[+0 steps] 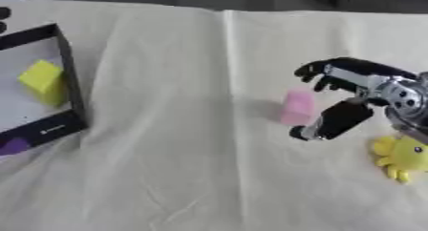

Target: Pick up the objects with one hand, pass them to the other hand, and then place them into the box on the other side of the table.

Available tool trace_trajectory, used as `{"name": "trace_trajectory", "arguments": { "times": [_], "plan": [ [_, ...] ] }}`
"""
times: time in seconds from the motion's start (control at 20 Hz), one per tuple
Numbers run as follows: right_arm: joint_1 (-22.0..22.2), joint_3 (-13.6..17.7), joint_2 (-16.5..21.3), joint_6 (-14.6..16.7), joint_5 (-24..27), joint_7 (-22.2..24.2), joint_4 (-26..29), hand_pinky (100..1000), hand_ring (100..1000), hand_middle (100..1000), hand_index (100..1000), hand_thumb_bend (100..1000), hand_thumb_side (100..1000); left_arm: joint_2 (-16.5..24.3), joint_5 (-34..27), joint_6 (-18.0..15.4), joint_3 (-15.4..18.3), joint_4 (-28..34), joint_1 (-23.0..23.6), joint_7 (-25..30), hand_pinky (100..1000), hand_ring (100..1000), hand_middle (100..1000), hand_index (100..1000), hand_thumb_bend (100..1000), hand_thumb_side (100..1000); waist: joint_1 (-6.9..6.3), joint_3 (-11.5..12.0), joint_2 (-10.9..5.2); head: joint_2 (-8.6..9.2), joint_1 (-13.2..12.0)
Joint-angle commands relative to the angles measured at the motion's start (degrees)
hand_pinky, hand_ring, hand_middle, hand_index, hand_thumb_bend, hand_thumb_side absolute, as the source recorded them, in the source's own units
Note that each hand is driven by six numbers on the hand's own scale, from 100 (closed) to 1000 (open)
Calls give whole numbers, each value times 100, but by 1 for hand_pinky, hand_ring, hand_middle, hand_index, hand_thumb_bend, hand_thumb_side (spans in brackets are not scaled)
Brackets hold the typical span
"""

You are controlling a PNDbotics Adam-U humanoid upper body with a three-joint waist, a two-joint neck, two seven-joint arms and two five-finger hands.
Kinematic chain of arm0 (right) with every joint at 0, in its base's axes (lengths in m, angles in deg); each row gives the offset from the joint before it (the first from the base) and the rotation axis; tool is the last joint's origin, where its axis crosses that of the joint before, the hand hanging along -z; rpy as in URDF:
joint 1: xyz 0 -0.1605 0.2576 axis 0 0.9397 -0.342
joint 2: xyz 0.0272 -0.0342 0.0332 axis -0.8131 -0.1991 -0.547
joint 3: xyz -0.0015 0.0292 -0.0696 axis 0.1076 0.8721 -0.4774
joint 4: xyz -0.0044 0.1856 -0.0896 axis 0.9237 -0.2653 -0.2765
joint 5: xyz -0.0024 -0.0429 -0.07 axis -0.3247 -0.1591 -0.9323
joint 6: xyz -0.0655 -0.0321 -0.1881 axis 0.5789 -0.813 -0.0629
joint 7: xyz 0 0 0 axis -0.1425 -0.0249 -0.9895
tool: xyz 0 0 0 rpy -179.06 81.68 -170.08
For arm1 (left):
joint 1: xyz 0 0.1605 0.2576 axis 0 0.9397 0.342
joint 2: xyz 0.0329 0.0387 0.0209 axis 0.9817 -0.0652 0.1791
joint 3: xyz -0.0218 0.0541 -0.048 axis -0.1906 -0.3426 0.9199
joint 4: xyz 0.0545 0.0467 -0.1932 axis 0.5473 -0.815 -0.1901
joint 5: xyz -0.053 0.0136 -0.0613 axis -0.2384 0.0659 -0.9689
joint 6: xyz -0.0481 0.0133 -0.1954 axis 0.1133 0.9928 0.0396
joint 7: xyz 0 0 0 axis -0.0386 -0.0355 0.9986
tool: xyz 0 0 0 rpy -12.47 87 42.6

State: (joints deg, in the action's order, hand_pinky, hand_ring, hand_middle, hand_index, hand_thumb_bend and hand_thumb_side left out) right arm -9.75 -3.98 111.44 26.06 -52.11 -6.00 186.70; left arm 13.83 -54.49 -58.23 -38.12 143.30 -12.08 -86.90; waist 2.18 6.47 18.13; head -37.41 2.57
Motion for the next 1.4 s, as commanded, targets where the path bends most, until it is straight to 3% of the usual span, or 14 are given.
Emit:
{"name": "trace_trajectory", "arguments": {
  "times": [0.05, 0.7, 1.4],
  "plan": [
    [-62, 100, 56, -144, -307, 100, 15, 902, 876, 882, 938, 549, 184, 66, 53, 2, 38, 101, -37, -16, 890, 794, 792, 812, 100, 789, -17, 6, -82, 61, 13],
    [-37, 38, -268, -36, -792, 264, -441, 917, 897, 892, 923, 479, 202, 27, 52, 21, 28, 101, -15, 25, 896, 795, 793, 806, 100, 787, -23, 21, -48, 82, 42],
    [2, -12, -773, 526, -1189, 90, -1628, 931, 914, 893, 906, 447, 166, -9, 49, 35, 31, 101, 13, 48, 897, 792, 789, 792, 100, 788, -32, 41, -12, 122, 51]
  ]
}}
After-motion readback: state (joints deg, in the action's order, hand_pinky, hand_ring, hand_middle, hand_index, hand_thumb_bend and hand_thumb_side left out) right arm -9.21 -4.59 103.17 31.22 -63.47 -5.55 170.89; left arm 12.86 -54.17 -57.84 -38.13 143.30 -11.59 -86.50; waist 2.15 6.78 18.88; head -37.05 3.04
